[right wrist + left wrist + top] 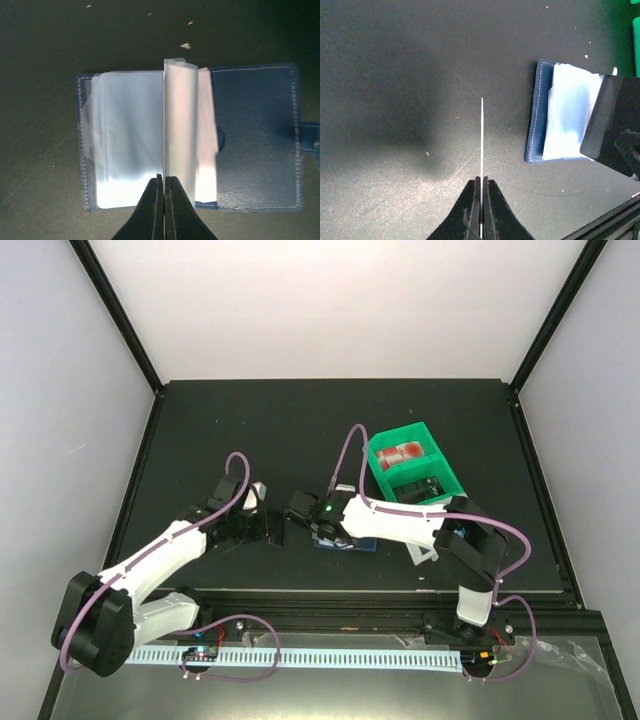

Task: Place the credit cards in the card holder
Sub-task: Insert the credit card into the card holder.

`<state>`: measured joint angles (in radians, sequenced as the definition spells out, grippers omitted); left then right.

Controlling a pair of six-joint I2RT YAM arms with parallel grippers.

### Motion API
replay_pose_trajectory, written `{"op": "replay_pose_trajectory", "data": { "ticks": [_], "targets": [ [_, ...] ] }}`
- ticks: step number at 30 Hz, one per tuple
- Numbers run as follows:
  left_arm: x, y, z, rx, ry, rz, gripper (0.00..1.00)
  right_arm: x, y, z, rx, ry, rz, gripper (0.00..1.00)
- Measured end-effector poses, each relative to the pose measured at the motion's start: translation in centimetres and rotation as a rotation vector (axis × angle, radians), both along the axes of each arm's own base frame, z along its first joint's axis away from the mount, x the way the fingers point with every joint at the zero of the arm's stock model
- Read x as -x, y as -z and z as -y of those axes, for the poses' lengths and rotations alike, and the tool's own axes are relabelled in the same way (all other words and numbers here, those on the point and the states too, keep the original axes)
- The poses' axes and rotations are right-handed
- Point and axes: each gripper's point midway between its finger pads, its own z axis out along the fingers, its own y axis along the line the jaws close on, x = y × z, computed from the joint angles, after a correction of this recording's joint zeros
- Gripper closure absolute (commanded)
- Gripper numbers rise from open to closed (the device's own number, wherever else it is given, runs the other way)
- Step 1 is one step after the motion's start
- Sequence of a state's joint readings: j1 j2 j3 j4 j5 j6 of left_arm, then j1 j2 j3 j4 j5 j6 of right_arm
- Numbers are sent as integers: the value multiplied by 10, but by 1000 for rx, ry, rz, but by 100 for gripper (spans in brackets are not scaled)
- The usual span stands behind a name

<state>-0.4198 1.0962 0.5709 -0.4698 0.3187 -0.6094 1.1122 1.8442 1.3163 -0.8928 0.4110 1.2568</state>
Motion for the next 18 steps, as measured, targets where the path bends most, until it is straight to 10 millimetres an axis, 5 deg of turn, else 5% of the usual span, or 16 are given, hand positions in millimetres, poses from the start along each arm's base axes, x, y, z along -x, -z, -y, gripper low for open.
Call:
{"op": "replay_pose_trajectory", "data": {
  "ticks": [10, 18],
  "targets": [
    [-1, 0, 7, 30, 19, -9, 98, 3, -12, 32, 80, 32, 39, 99],
    [0, -1, 12, 59, 34, -18, 99, 7, 15, 54, 125, 2, -8, 99]
  ]
}}
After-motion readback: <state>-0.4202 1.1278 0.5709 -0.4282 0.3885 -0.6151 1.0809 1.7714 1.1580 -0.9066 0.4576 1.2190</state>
